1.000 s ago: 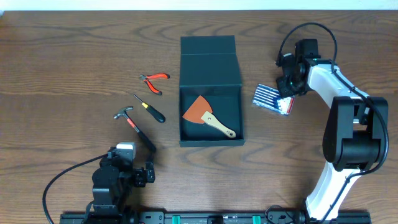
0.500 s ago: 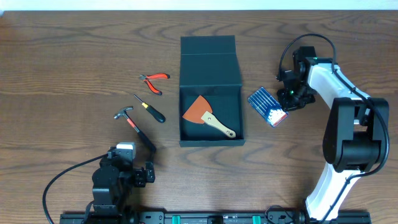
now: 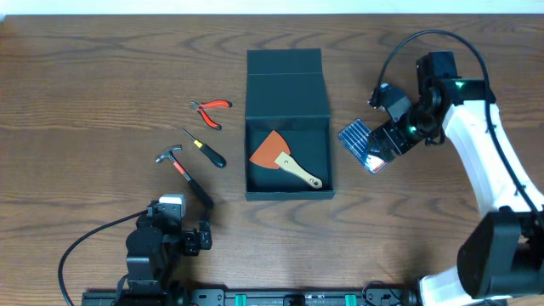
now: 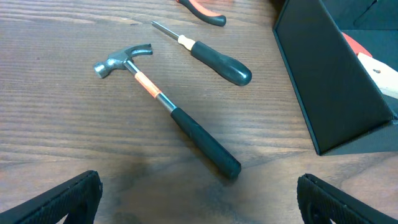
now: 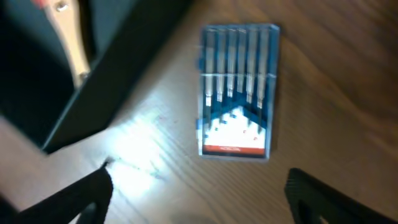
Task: Pack container
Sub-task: 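Grasp the blue screwdriver case with the right gripper and lift it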
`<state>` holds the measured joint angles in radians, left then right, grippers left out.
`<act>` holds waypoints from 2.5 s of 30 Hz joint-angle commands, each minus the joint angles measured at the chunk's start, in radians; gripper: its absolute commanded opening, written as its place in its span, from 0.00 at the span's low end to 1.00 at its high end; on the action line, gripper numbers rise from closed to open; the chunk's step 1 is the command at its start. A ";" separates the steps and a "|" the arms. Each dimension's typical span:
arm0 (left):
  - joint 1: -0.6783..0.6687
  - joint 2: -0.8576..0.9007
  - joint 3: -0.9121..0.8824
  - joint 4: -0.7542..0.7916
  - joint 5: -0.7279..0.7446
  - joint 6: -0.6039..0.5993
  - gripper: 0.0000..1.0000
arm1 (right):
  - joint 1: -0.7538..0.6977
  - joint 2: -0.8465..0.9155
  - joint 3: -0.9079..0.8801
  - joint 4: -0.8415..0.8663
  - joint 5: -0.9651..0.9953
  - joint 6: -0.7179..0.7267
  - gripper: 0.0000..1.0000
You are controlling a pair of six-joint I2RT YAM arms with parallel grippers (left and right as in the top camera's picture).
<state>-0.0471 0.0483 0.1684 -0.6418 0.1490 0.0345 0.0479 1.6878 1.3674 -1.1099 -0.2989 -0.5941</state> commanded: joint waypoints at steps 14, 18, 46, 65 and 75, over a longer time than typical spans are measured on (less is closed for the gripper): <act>-0.002 -0.006 -0.010 0.003 -0.011 0.014 0.99 | 0.074 0.143 0.002 0.069 0.111 -0.148 0.91; -0.002 -0.006 -0.010 0.003 -0.011 0.014 0.99 | 0.095 0.192 0.002 0.079 0.150 -0.147 0.91; -0.002 -0.006 -0.010 0.003 -0.011 0.014 0.98 | 0.107 0.322 0.002 0.224 0.221 0.033 0.96; -0.002 -0.006 -0.010 0.003 -0.011 0.014 0.98 | 0.107 0.327 0.002 0.238 0.220 0.032 0.99; -0.002 -0.006 -0.010 0.003 -0.011 0.014 0.98 | 0.107 0.329 -0.012 0.254 0.220 0.033 0.98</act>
<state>-0.0471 0.0483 0.1684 -0.6418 0.1490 0.0345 0.1448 1.9984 1.3647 -0.8608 -0.0776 -0.5789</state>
